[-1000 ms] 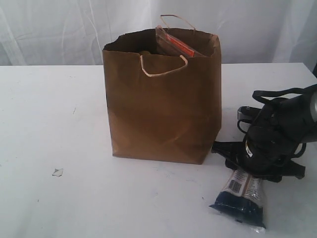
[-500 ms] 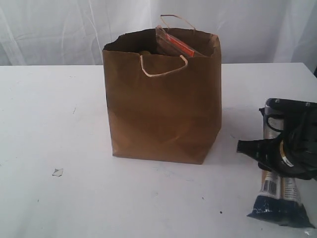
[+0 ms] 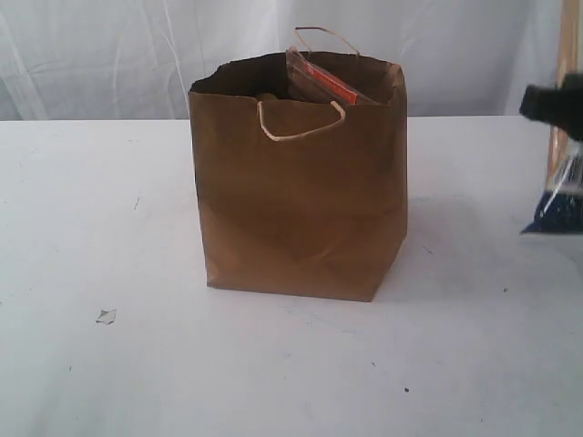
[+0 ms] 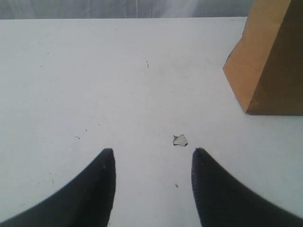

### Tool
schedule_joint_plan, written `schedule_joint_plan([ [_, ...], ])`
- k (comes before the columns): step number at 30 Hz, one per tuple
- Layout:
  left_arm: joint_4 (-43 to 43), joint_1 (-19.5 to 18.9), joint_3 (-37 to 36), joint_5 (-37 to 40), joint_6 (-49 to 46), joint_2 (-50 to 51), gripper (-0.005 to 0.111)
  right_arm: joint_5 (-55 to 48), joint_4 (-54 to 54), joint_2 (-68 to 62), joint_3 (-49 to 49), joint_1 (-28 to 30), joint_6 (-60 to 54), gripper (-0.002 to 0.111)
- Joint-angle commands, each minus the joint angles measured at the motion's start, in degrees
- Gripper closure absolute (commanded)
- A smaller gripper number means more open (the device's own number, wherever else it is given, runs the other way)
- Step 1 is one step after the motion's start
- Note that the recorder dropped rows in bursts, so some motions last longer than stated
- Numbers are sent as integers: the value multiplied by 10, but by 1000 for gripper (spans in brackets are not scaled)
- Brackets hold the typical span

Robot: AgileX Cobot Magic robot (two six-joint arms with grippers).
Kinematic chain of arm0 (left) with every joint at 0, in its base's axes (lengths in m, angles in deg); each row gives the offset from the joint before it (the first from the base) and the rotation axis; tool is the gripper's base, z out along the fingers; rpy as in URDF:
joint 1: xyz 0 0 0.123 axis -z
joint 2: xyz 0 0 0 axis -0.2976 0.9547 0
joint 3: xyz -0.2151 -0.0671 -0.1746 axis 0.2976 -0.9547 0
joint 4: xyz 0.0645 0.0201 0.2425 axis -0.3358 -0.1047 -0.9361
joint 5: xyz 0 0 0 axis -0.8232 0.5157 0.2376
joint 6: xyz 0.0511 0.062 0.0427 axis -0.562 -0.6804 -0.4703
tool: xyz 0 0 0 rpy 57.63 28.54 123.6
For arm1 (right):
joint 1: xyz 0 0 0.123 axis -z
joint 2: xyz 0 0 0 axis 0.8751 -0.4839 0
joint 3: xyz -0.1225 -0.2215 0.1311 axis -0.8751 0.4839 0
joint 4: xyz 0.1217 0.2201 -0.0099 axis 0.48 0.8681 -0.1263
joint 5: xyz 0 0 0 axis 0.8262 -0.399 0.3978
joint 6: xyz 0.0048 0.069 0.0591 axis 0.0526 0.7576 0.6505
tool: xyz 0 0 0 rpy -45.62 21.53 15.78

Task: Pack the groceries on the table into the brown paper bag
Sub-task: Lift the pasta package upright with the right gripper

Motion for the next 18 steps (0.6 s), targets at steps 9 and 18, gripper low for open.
schedule_joint_plan([
  [9, 4, -2, -2, 3, -2, -2, 54, 153, -97, -5, -140, 1, -82, 108],
  [18, 4, -2, -2, 3, -2, -2, 54, 242, -97, -71, -205, 1, -187, 108],
])
